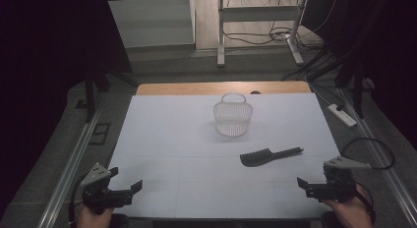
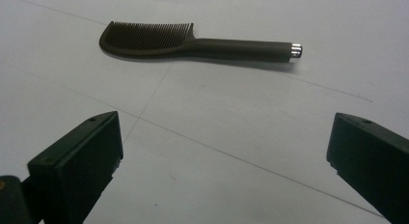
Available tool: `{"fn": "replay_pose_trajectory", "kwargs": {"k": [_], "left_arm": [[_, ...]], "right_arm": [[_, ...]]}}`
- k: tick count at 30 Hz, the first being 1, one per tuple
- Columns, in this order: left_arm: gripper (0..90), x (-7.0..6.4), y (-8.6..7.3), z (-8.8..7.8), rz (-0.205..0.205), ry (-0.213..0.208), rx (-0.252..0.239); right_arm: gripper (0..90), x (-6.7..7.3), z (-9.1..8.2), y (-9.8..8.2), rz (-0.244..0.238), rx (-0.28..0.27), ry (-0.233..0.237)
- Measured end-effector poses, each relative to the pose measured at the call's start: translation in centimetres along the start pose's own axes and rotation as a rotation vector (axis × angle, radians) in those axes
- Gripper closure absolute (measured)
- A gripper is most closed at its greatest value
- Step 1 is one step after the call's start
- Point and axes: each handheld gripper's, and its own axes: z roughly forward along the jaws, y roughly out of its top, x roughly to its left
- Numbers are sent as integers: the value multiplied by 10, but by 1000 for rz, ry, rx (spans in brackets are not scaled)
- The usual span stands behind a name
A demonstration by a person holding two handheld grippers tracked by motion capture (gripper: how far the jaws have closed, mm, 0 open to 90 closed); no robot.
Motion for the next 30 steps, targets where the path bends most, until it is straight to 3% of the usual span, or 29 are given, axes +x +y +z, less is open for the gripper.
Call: {"fn": "replay_pose_trajectory", "kwargs": {"k": [12, 30], "left_arm": [[0, 3, 0, 0, -22, -22, 3], [2, 3, 0, 1, -19, -20, 15]], "right_arm": [[0, 2, 0, 0, -19, -3, 3], [0, 4, 0, 0, -45, -4, 7]]}}
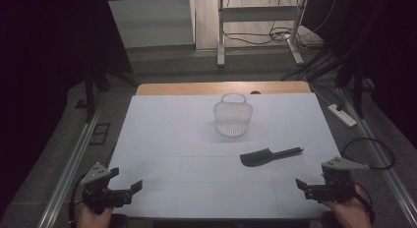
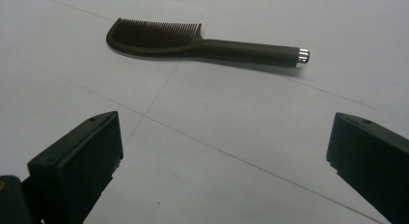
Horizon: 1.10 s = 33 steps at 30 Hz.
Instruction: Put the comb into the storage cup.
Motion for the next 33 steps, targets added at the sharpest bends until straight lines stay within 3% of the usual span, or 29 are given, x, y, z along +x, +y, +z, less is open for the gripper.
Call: {"fn": "replay_pose_trajectory", "kwargs": {"k": [20, 33], "left_arm": [[4, 1, 0, 0, -7, -1, 1], [6, 2, 0, 0, -15, -3, -1]], "right_arm": [[0, 1, 0, 1, -14, 7, 10], [0, 0, 3, 8, -28, 25, 40]]}}
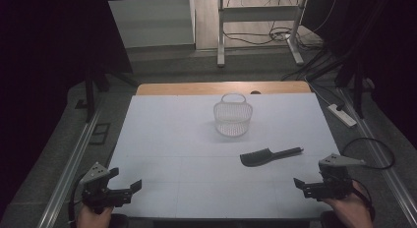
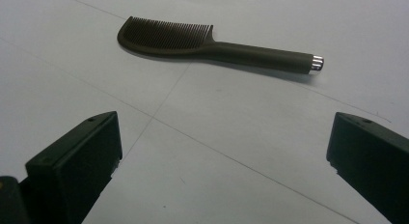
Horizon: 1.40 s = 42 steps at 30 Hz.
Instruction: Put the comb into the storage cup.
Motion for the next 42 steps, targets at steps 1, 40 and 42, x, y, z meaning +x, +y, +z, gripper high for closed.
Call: {"fn": "replay_pose_trajectory", "kwargs": {"k": [1, 40, 42], "left_arm": [[6, 0, 0, 0, -1, 1, -1], [6, 3, 0, 0, -21, -6, -3], [6, 3, 0, 0, -24, -8, -3]], "right_arm": [[0, 0, 1, 0, -1, 2, 4], [0, -9, 25, 37, 9, 34, 46], [0, -10, 28, 39, 12, 40, 44]]}}
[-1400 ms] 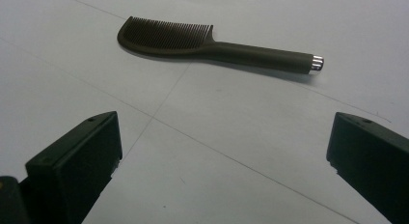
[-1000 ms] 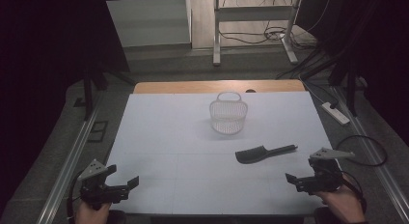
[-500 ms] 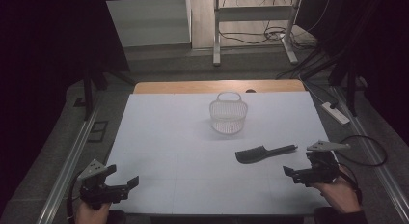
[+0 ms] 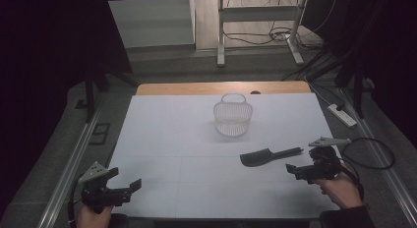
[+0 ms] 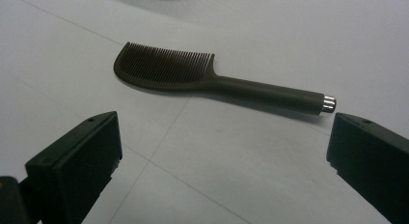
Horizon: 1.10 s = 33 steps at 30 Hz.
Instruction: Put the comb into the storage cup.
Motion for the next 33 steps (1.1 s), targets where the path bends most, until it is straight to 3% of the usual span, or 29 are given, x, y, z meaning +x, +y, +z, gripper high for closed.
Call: {"fn": "replay_pose_trajectory", "kwargs": {"k": [8, 33], "left_arm": [[6, 0, 0, 0, 1, 3, 0], [6, 0, 0, 0, -3, -1, 0]], "right_arm": [[0, 1, 7, 10, -22, 20, -1], [0, 1, 30, 43, -21, 95, -17]]}}
